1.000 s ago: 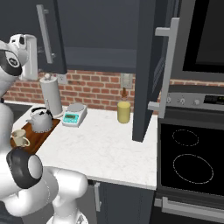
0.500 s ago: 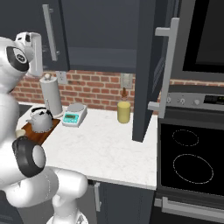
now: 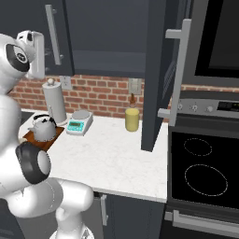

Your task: Pick the kettle from the counter and place it on the tray. Then pick the mug from the cabinet and place it on the tray. Then close the cabinet doors.

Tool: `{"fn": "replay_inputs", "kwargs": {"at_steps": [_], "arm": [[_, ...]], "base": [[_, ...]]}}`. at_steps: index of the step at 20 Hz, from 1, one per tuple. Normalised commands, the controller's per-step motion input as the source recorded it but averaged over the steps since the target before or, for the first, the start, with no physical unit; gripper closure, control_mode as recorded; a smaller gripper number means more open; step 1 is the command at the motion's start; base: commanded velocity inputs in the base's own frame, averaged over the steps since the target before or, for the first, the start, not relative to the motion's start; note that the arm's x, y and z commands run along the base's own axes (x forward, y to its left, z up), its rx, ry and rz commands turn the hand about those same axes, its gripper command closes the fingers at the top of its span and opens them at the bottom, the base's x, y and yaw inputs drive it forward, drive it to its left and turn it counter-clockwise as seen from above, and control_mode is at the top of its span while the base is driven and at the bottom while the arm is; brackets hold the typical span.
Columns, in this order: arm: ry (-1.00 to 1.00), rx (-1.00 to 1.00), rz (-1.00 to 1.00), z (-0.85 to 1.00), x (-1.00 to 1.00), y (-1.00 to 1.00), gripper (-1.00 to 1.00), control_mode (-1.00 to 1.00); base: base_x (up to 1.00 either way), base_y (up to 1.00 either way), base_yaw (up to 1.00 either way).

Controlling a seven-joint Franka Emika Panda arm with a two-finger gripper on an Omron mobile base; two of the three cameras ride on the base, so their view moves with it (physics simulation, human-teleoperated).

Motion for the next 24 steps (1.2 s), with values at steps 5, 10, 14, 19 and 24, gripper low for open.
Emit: {"fn": "replay_inputs", "kwargs": {"at_steps": [5, 10, 14, 19, 24], "arm": [[0.06, 0.00, 0.05, -0.16, -0.37, 0.00, -1.00, -1.00], [0.01, 0.00, 0.05, -0.03, -0.60, 0.00, -1.00, -1.00], [0.00, 0.00, 0.03, 0.00, -0.74, 0.00, -1.00, -1.00], [0.00, 0.00, 0.02, 0.04, -0.81, 0.00, -1.00, -1.00], [0.06, 0.00, 0.00, 0.10, -0.80, 0.00, -1.00, -1.00]], "base": [[0.00, 0.00, 0.00], [0.00, 0.00, 0.00], [0.00, 0.00, 0.00], [0.00, 0.00, 0.00], [0.00, 0.00, 0.00]]}}
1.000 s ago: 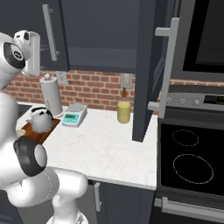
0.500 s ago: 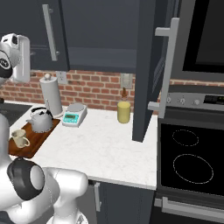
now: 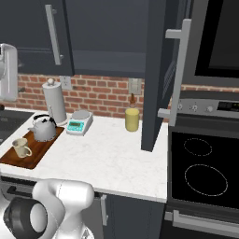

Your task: Pick the kettle from the counter and place it on the tray. Then pick the mug from the cabinet and place it on the tray. Then close the cabinet doors.

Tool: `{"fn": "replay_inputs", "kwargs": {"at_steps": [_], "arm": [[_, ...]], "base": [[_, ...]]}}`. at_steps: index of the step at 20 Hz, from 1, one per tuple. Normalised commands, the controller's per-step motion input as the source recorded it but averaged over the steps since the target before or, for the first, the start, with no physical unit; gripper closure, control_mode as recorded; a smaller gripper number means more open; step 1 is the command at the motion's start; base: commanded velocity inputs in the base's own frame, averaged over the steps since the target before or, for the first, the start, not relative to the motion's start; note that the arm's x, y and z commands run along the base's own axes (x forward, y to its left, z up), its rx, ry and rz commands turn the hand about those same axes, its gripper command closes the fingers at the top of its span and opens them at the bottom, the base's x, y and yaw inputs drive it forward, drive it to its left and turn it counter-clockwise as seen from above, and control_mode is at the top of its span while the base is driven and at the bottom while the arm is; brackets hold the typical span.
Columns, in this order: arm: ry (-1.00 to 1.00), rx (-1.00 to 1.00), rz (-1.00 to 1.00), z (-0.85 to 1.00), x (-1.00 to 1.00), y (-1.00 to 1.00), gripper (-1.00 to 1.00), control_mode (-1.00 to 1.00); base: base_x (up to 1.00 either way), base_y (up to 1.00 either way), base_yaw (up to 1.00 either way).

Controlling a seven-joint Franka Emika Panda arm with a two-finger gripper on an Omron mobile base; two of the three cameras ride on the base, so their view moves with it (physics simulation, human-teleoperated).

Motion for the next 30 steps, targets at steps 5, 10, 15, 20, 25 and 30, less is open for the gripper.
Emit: {"fn": "replay_inputs", "kwargs": {"at_steps": [5, 10, 15, 20, 25, 30], "arm": [[0.11, 0.00, 0.00, 0.14, -0.77, 0.00, -1.00, -1.00], [0.13, -0.01, 0.00, 0.07, -0.69, 0.00, -1.00, -1.00], [0.14, -0.08, 0.00, 0.02, -0.56, 0.00, -1.00, -1.00], [0.15, -0.10, 0.00, 0.04, -0.56, -0.06, -1.00, -1.00], [0.10, -0.08, 0.00, 0.00, -0.50, -0.28, -1.00, -1.00], [0.00, -0.02, -0.12, 0.00, -0.33, -0.47, -1.00, -1.00]], "base": [[0.00, 0.00, 0.00], [0.00, 0.00, 0.00], [0.00, 0.00, 0.00], [0.00, 0.00, 0.00], [0.00, 0.00, 0.00], [0.00, 0.00, 0.00]]}}
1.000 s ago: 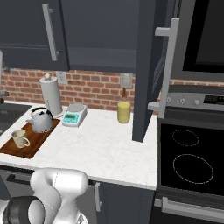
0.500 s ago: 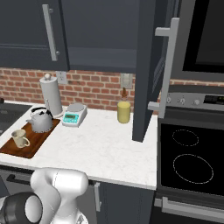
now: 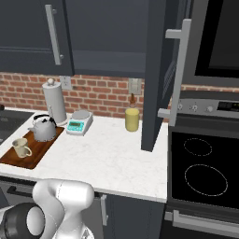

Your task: Pick the kettle from the counter and place it on the tray. Then pick the mug from the cabinet and place it on the tray. Then close the cabinet doors.

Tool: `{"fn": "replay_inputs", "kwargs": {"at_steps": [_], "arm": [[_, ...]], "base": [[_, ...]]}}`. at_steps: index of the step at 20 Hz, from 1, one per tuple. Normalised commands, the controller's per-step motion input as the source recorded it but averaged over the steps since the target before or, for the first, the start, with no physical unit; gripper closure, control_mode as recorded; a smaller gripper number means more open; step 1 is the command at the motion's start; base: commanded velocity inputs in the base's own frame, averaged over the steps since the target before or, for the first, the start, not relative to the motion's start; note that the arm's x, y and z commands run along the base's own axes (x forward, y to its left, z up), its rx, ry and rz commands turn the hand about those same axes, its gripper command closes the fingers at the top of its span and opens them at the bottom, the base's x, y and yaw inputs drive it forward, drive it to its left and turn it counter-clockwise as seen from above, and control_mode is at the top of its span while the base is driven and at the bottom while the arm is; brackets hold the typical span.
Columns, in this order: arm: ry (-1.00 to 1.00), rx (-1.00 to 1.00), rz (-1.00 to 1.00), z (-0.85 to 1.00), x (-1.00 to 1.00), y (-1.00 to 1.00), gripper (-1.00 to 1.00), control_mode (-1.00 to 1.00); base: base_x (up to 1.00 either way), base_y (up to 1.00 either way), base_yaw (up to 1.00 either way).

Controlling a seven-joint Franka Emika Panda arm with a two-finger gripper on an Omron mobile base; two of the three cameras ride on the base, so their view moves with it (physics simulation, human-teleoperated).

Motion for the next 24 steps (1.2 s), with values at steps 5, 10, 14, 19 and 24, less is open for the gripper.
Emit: {"fn": "replay_inputs", "kwargs": {"at_steps": [5, 10, 14, 19, 24], "arm": [[0.00, 0.00, -0.10, 0.00, -0.10, -0.70, -1.00, -1.00], [-0.03, 0.00, 0.00, -0.02, 0.00, -0.75, -1.00, -1.00], [0.00, 0.00, 0.00, -0.05, 0.12, -0.75, -1.00, -1.00], [-0.04, 0.00, 0.00, -0.13, 0.19, -0.71, -1.00, -1.00], [-0.20, 0.00, 0.03, -0.11, 0.13, -0.69, -1.00, -1.00]], "base": [[0.00, 0.00, 0.00], [0.00, 0.00, 0.00], [0.00, 0.00, 0.00], [0.00, 0.00, 0.00], [0.00, 0.00, 0.00]]}}
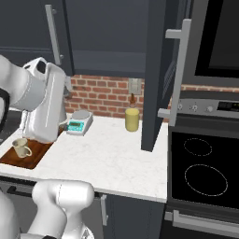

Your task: Pick the kettle from the counter and place it on the tray. Then pick the mug from the cabinet and place it on the tray. Then close the cabinet doors.

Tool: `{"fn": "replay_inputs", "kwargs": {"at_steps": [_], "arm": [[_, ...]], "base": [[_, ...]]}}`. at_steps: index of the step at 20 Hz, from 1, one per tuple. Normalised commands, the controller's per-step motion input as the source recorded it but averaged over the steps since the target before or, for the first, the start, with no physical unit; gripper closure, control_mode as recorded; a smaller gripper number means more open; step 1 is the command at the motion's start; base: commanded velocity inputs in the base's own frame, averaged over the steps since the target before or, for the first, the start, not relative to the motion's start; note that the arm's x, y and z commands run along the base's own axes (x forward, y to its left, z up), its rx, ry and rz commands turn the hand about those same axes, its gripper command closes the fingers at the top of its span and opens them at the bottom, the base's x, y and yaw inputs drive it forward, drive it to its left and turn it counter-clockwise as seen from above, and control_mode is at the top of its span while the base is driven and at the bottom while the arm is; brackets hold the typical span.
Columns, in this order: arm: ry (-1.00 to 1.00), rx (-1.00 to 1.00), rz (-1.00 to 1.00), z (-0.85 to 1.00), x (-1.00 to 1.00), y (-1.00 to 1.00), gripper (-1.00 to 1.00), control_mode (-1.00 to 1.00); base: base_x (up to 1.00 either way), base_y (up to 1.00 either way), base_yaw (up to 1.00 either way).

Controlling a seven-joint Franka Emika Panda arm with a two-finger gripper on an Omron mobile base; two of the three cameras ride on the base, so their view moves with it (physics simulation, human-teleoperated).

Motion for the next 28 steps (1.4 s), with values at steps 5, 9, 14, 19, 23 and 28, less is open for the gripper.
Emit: {"fn": "replay_inputs", "kwargs": {"at_steps": [5, 9, 14, 19, 23, 28], "arm": [[-0.38, -0.01, 0.04, 0.00, -0.11, -0.46, -1.00, -1.00], [-0.31, 0.00, 0.00, 0.04, -0.33, -0.35, -1.00, -1.00], [-0.13, 0.00, -0.05, 0.16, -0.31, -0.33, -1.00, -1.00], [0.00, 0.00, -0.18, 0.30, -0.35, -0.28, -1.00, -1.00], [0.00, 0.00, -0.25, 0.28, -0.39, -0.35, -1.00, -1.00], [-0.03, 0.00, -0.23, 0.23, -0.31, -0.47, -1.00, -1.00]], "base": [[0.00, 0.00, 0.00], [0.00, 0.00, 0.00], [0.00, 0.00, 0.00], [0.00, 0.00, 0.00], [0.00, 0.00, 0.00], [0.00, 0.00, 0.00]]}}
